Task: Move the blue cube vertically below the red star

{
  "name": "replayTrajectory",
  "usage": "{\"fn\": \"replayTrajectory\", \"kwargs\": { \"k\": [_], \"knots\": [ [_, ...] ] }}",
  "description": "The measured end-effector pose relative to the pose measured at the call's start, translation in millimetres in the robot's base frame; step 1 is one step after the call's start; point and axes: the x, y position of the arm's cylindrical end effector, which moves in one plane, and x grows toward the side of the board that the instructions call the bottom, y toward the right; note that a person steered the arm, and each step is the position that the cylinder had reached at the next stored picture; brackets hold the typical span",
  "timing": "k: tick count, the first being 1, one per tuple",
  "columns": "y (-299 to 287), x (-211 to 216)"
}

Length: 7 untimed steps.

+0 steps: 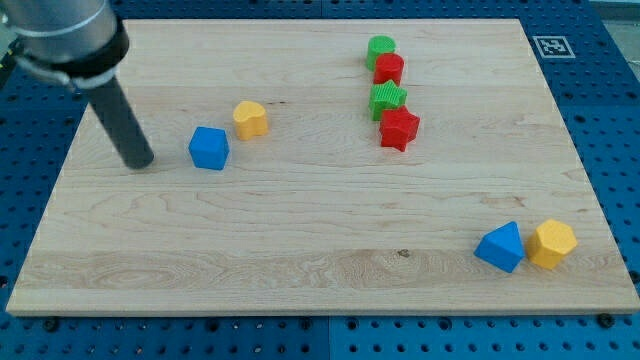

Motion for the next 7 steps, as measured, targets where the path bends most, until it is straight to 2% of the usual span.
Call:
{"fn": "replayTrajectory", "kwargs": {
  "k": [1,2,4,5,7],
  "knots": [
    [17.1,-8.1],
    [67.5,-7.6],
    [143.6,56.4],
    [187.0,60.6],
    [212.5,52.9]
  ]
}}
